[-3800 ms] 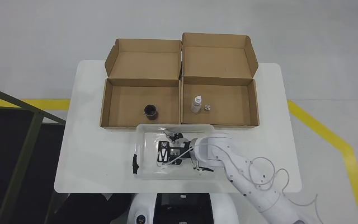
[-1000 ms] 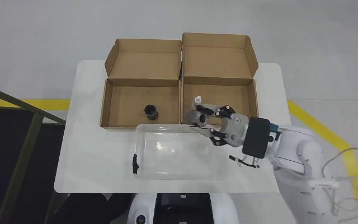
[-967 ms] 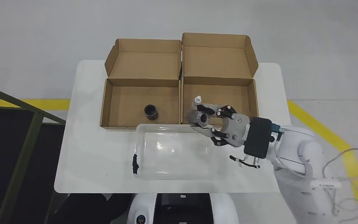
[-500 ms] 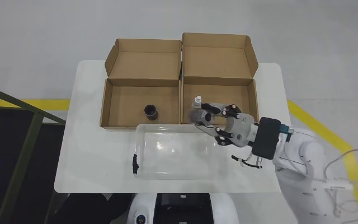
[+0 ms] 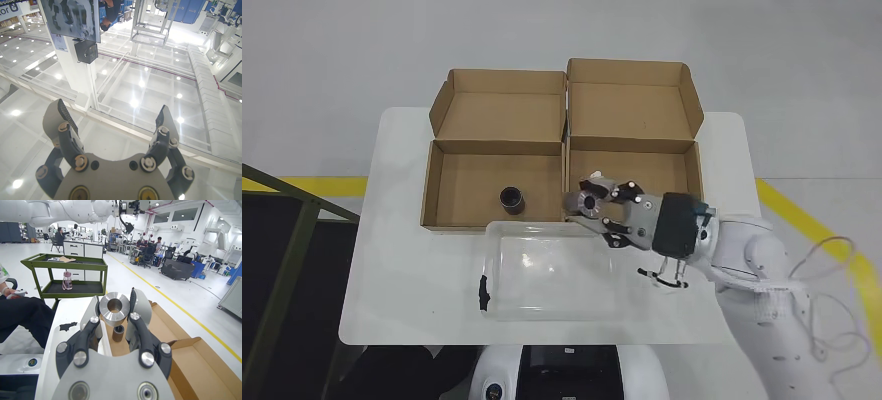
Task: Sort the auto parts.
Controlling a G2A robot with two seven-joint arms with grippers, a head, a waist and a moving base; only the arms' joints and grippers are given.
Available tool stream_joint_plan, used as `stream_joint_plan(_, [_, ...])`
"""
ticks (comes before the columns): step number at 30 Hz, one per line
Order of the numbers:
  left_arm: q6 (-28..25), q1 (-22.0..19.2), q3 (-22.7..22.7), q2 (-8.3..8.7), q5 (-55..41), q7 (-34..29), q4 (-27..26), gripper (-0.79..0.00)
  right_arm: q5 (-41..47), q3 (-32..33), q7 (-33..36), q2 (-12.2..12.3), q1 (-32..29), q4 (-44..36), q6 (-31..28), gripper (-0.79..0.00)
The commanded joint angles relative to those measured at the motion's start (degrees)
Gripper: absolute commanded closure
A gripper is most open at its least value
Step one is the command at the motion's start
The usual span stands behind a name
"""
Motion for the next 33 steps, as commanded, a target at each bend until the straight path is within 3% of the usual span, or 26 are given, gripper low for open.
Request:
stream_joint_plan(1, [0.0,0.0,0.0,0.00,0.0,0.0,0.0,-0.785,-0.2,-1.6,1.5,-0.1,1.3,1.1,1.0,0.000])
stream_joint_plan(17, [0.0,0.0,0.0,0.00,0.0,0.0,0.0,-0.785,-3.9,-13.7,11.6,-2.2,10.2,11.6,11.1,0.000])
stream_joint_plan(33, [0.0,0.0,0.0,0.00,0.0,0.0,0.0,-0.785,-1.1,-24.3,16.0,-6.1,20.4,26.7,17.7,0.000])
